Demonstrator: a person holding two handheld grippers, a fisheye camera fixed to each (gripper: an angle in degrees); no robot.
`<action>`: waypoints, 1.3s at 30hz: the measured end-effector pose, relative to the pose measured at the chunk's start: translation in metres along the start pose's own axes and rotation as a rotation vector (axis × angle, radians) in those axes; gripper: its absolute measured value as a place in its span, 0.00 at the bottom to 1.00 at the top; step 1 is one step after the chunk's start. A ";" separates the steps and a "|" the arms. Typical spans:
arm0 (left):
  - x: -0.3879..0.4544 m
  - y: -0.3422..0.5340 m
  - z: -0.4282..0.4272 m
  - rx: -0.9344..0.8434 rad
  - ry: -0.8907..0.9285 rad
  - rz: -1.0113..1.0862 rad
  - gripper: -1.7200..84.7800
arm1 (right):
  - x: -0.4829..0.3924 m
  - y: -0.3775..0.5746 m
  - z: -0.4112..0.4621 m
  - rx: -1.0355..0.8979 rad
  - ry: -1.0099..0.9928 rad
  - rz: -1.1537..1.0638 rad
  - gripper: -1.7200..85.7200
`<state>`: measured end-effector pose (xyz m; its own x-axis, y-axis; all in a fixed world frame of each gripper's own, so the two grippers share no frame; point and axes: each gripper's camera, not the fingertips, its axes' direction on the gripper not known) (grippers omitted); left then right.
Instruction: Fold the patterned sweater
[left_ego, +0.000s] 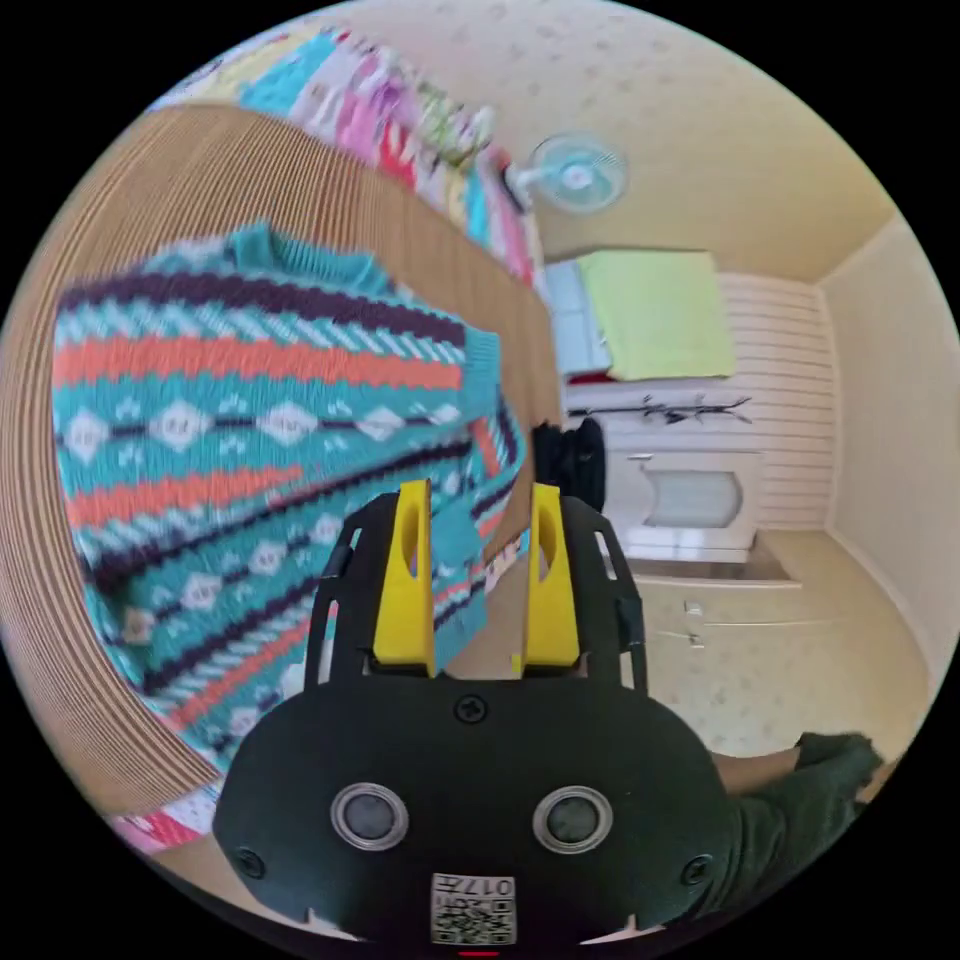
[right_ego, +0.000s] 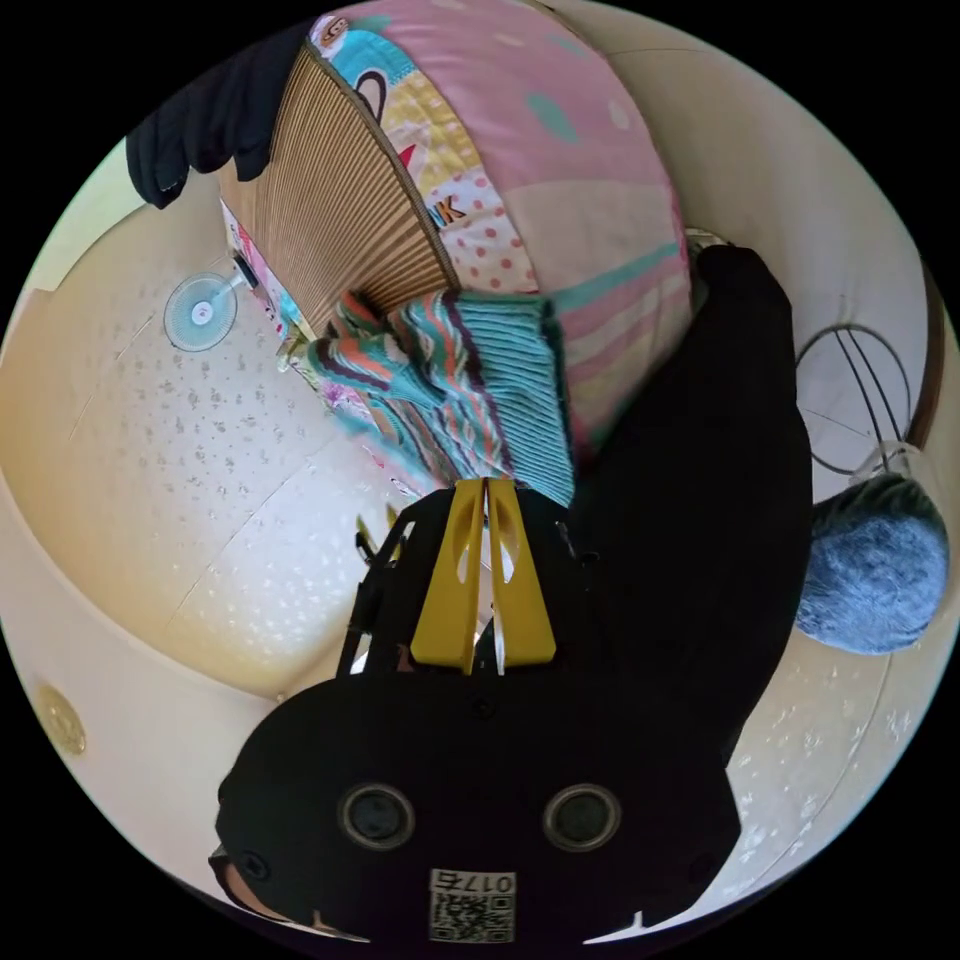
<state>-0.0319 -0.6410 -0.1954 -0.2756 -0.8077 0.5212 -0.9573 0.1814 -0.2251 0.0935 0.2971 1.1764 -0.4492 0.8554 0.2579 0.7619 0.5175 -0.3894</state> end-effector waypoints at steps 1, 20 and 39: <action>-0.006 0.007 0.022 -0.047 0.003 -0.033 0.17 | -0.002 -0.001 -0.003 -0.007 0.001 -0.001 0.03; -0.080 0.155 0.173 -0.274 -0.127 -0.368 0.15 | -0.195 -0.114 0.040 -0.324 0.480 -0.345 0.17; -0.058 0.037 0.247 0.114 0.721 -0.616 0.22 | -0.164 -0.056 0.049 -0.650 -0.534 -0.099 0.04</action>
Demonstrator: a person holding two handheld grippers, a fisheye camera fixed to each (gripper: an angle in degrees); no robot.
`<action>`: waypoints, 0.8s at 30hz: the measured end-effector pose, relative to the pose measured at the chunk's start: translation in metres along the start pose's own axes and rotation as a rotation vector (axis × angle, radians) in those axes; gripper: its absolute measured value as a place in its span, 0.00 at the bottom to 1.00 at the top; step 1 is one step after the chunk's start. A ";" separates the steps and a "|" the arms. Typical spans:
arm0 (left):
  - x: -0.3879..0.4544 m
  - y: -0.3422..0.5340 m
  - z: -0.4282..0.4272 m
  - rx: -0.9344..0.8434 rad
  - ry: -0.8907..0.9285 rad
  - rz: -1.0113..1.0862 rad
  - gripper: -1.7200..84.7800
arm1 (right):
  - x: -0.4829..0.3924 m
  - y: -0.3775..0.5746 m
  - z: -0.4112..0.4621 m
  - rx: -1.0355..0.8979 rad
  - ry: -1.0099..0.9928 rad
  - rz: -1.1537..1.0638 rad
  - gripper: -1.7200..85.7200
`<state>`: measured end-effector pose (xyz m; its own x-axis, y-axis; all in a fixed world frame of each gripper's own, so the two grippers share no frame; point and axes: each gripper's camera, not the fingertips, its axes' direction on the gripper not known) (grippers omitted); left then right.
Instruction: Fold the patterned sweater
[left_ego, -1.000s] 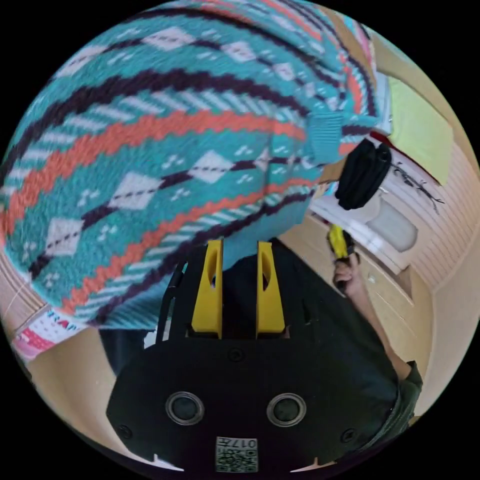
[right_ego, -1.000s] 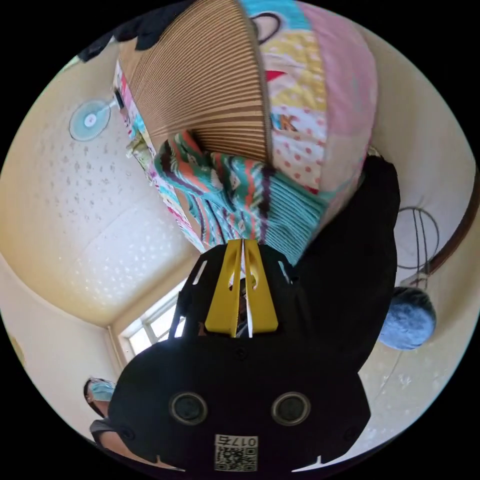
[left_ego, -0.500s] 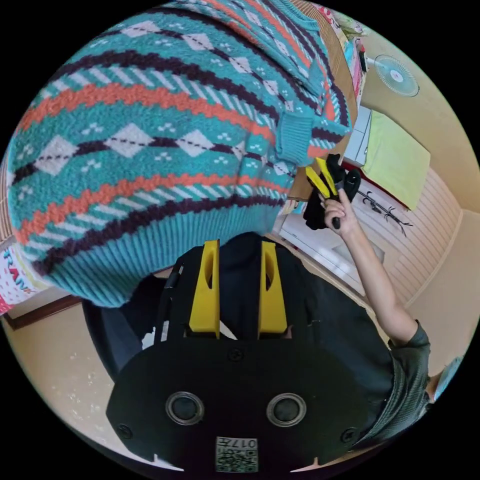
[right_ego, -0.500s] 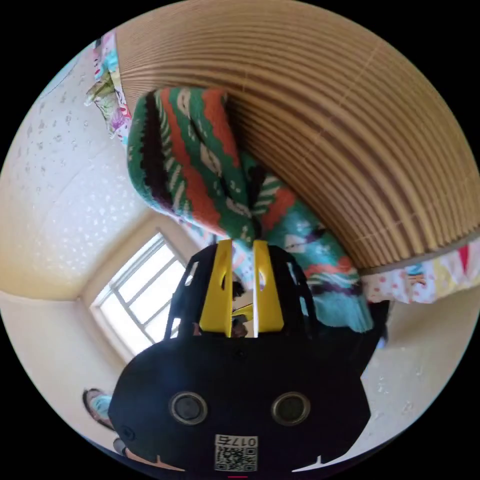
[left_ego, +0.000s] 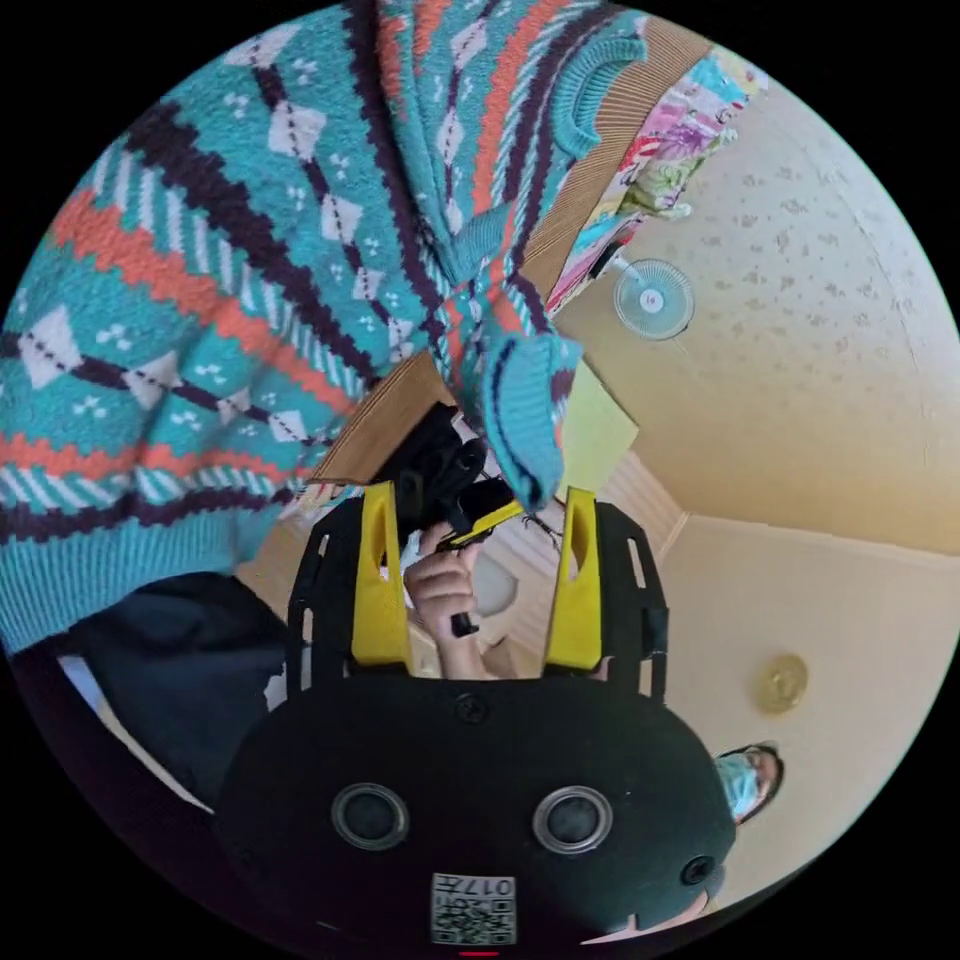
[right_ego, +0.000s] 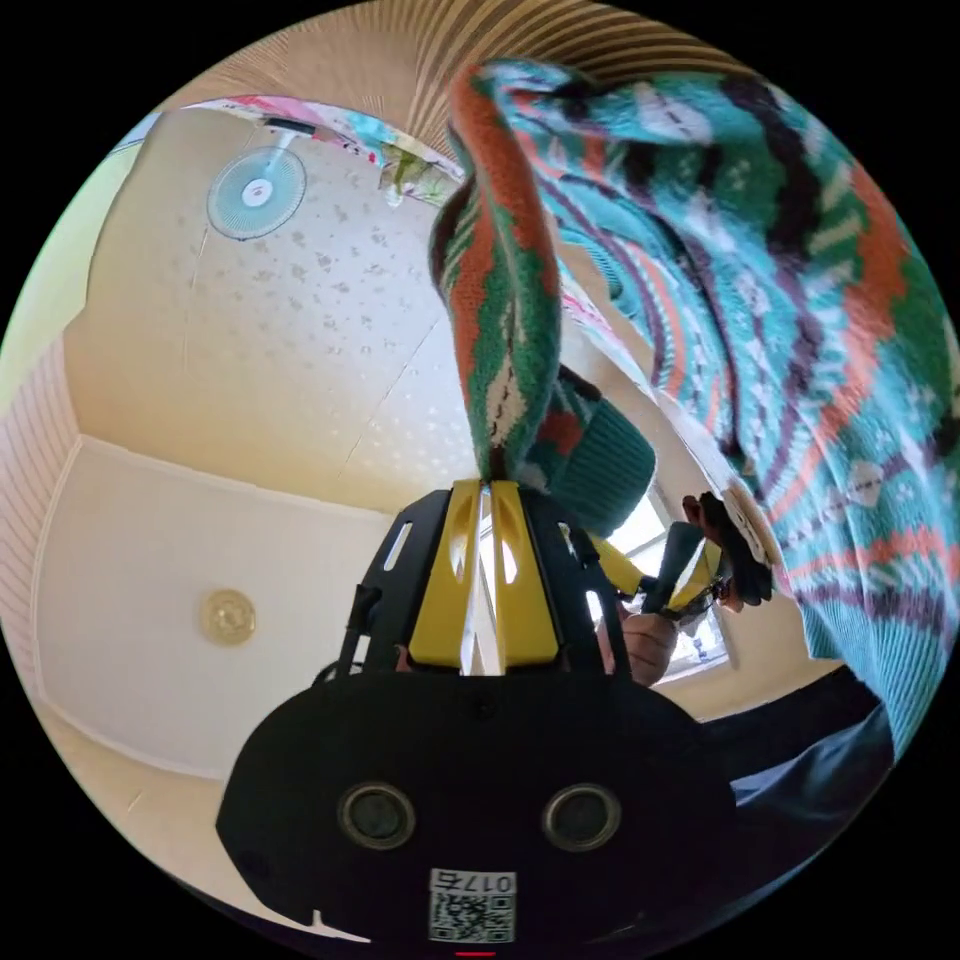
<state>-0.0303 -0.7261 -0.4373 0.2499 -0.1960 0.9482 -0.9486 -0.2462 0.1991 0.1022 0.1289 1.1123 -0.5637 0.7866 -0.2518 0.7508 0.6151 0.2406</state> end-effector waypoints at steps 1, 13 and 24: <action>0.003 -0.003 0.004 0.007 0.033 0.006 0.19 | -0.002 0.001 0.002 -0.003 -0.002 -0.016 0.04; 0.284 -0.001 -0.044 0.110 -0.958 0.767 0.07 | -0.007 0.025 -0.029 -0.130 0.470 -0.065 0.03; 0.037 0.033 -0.233 0.151 -0.974 0.116 0.16 | 0.031 0.095 -0.094 0.292 0.959 0.035 0.07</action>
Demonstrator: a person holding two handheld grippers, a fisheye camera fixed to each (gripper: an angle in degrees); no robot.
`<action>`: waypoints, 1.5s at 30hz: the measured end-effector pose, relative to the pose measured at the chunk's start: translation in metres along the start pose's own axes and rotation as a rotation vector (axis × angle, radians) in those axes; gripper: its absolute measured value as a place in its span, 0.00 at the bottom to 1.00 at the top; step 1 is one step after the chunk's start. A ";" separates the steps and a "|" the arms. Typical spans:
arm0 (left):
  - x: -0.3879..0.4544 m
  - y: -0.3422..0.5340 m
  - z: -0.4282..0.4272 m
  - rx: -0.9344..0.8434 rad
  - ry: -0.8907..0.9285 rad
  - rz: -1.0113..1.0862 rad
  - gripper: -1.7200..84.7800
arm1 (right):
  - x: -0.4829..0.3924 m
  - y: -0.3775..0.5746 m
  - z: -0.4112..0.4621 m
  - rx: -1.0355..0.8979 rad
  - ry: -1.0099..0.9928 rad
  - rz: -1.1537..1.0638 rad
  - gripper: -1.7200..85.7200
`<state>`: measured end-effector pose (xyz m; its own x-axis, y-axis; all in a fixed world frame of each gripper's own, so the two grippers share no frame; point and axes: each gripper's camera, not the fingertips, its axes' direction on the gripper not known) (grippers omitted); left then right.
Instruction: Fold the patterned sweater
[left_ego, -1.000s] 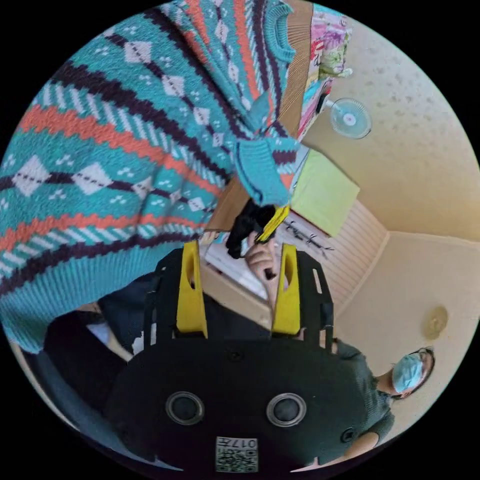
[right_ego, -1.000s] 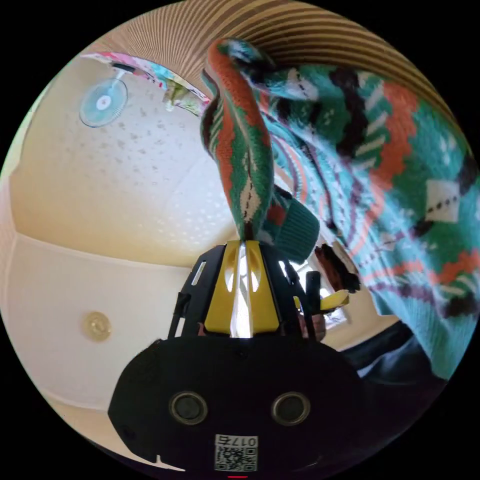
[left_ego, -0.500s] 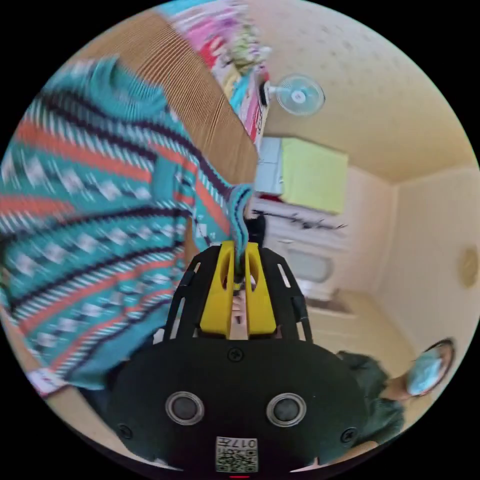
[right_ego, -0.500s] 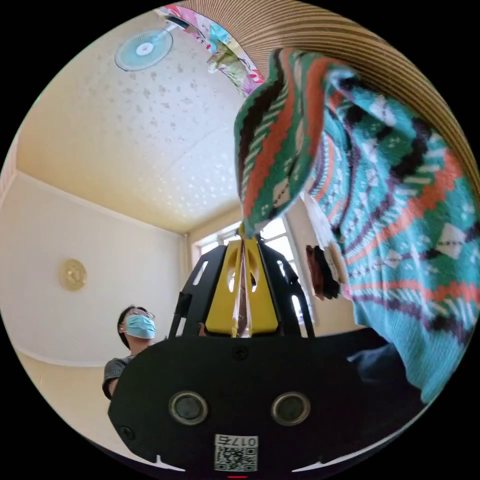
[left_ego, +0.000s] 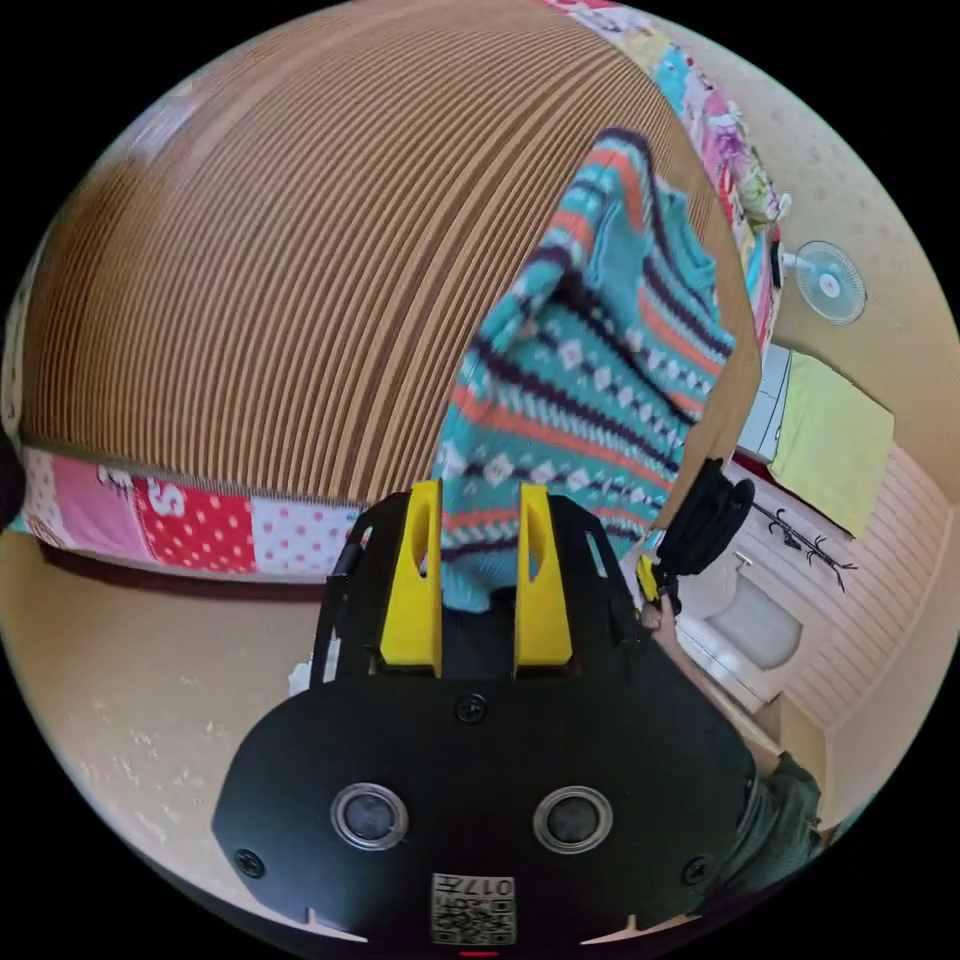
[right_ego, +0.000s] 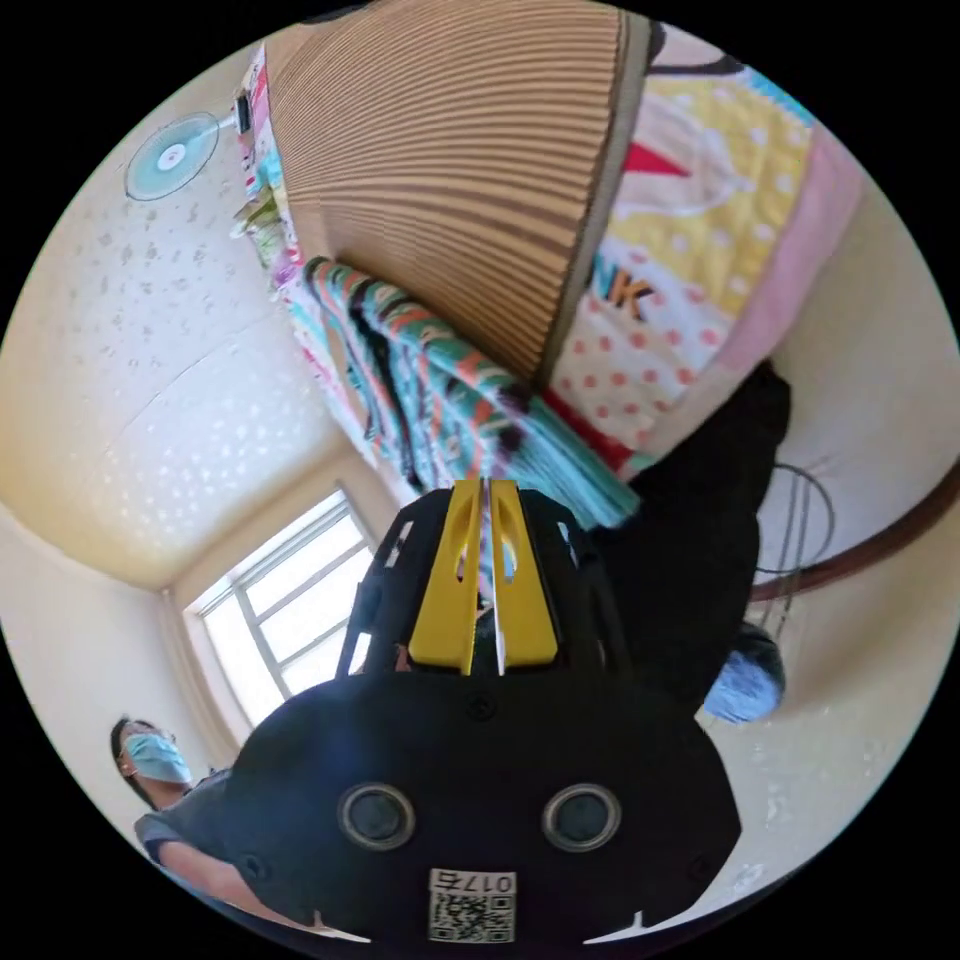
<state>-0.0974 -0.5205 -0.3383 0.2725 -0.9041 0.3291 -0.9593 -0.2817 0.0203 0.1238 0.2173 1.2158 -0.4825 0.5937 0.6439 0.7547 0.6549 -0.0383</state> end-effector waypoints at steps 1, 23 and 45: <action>-0.007 0.008 0.010 -0.023 0.003 0.001 0.17 | 0.000 0.000 -0.002 0.013 0.040 0.009 0.08; -0.007 0.056 -0.001 -0.292 0.503 0.409 0.06 | -0.020 -0.083 0.044 -0.615 -0.415 -0.277 0.05; 0.007 -0.040 -0.143 0.330 0.376 0.152 0.22 | -0.115 -0.212 0.069 0.297 -0.461 -0.180 0.03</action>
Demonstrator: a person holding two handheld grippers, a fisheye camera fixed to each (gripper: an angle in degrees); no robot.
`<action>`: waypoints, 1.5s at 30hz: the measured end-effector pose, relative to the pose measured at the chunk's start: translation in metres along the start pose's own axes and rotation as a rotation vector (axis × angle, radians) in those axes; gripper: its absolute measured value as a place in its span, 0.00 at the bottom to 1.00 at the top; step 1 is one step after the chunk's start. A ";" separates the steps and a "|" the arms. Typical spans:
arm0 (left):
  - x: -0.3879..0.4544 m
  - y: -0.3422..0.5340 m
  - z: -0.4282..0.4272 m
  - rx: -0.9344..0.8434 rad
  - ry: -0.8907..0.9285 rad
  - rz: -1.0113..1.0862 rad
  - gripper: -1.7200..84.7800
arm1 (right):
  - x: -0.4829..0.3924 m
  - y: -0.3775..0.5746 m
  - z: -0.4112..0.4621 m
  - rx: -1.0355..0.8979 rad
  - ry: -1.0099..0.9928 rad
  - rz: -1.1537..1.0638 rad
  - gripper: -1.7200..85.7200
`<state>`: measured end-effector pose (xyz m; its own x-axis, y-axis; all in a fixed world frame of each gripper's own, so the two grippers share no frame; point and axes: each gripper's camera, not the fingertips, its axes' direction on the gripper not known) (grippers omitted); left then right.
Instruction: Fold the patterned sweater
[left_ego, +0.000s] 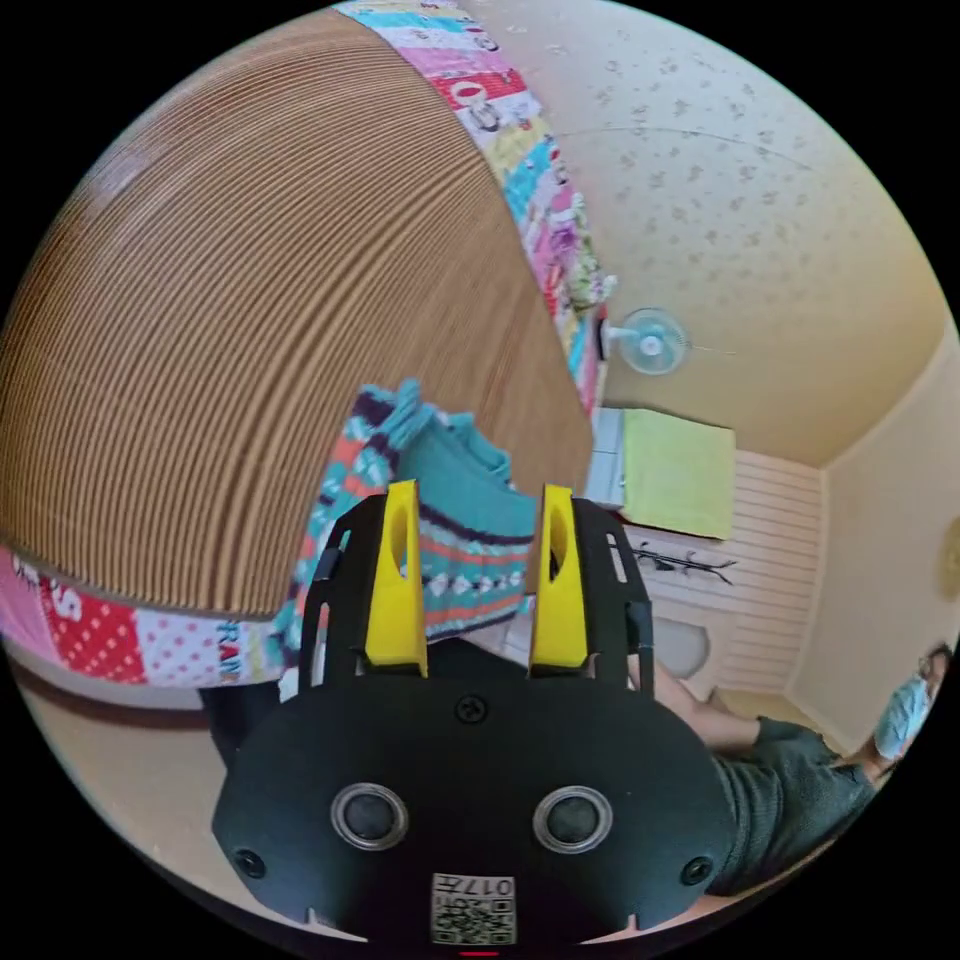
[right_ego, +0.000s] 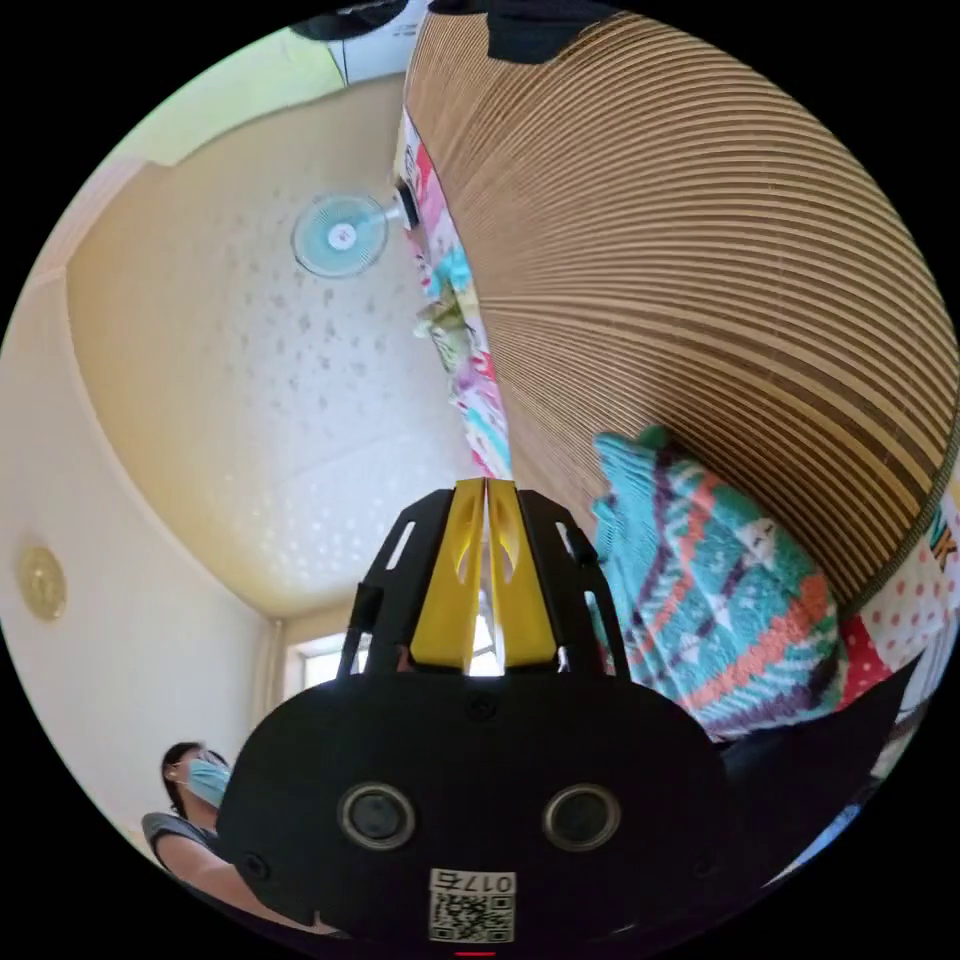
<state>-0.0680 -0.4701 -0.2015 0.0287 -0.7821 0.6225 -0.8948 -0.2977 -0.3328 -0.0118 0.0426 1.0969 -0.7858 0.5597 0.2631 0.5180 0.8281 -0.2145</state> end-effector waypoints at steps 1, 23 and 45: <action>-0.009 0.002 0.003 -0.027 -0.031 -0.016 0.23 | -0.001 0.001 0.009 -0.037 0.043 -0.015 0.03; -0.081 0.027 0.048 -0.444 0.150 0.123 0.11 | 0.011 0.250 0.493 -1.248 1.116 -0.457 0.29; -0.003 0.058 0.120 -0.522 0.169 0.538 0.14 | -0.121 0.131 0.255 -1.170 0.842 -0.735 0.13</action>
<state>-0.0665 -0.5504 -0.3074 -0.5010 -0.6394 0.5833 -0.8618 0.4303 -0.2686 0.0647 0.0752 0.7975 -0.7728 -0.4167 0.4787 0.4030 0.2604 0.8774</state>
